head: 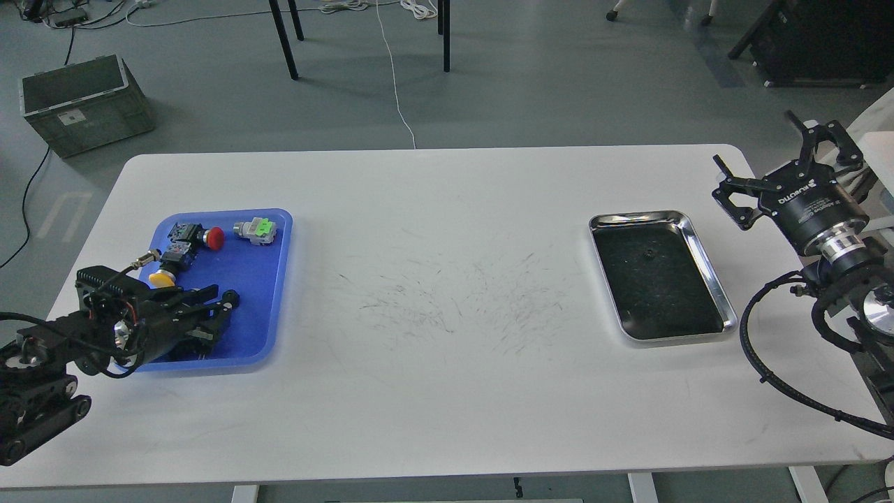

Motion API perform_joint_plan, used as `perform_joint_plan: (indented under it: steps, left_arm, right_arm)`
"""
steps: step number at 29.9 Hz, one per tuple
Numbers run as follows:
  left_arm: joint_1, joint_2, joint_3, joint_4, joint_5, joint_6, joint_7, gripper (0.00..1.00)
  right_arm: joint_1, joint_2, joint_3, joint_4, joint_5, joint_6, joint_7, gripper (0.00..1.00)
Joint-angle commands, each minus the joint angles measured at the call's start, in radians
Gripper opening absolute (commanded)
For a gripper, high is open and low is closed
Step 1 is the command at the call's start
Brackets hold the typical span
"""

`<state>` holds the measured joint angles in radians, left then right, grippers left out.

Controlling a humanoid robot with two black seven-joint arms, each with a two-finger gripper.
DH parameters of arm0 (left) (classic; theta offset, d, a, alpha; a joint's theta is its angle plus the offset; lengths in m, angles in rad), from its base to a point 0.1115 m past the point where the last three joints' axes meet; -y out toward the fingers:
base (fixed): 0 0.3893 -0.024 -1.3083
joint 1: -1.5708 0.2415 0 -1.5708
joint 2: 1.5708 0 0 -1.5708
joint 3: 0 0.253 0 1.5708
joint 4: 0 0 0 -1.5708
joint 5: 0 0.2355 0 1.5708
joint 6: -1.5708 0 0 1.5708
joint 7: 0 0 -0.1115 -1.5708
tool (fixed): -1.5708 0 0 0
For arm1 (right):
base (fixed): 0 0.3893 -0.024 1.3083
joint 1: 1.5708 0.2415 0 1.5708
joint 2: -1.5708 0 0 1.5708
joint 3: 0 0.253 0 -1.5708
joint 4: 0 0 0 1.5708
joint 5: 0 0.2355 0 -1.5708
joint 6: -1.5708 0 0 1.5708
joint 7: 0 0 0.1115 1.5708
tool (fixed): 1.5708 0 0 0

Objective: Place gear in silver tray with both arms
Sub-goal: 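Reach the left gripper down to another black gear in the blue tray, then close the left gripper on the gear and lift it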

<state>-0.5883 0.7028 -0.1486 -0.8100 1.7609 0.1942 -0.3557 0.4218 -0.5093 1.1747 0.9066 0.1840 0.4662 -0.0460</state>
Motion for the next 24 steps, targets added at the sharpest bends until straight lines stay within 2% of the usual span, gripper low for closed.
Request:
perform_joint_plan:
  steps: [1, 8, 15, 19, 22, 24]
  left_arm:
    - [-0.001, 0.0, 0.003, 0.0, 0.0, -0.001, 0.0, 0.13]
    - [-0.025, 0.004, -0.005, -0.009, -0.011, 0.001, -0.002, 0.07]
    - [-0.211, 0.084, -0.009, -0.104, -0.033, -0.012, -0.014, 0.07]
    - [-0.32, 0.113, -0.011, -0.253, -0.078, -0.041, 0.014, 0.07]
    - [-0.376, 0.1, -0.016, -0.343, -0.096, -0.088, 0.075, 0.07]
    - [-0.386, 0.052, -0.016, -0.37, -0.098, -0.091, 0.104, 0.07]
  right_arm:
    - [0.0, 0.0, 0.0, -0.002, 0.0, 0.0, 0.0, 0.98]
    - [0.002, 0.0, -0.001, 0.0, -0.002, 0.0, 0.0, 0.98]
    - [0.011, -0.003, -0.001, 0.002, -0.008, -0.003, -0.002, 0.98]
    - [0.021, -0.009, -0.001, -0.003, -0.008, -0.006, -0.002, 0.98]
    - [0.032, -0.014, -0.003, -0.009, -0.009, -0.014, -0.003, 0.98]
    - [0.032, -0.014, -0.003, -0.009, -0.009, -0.026, -0.003, 0.98]
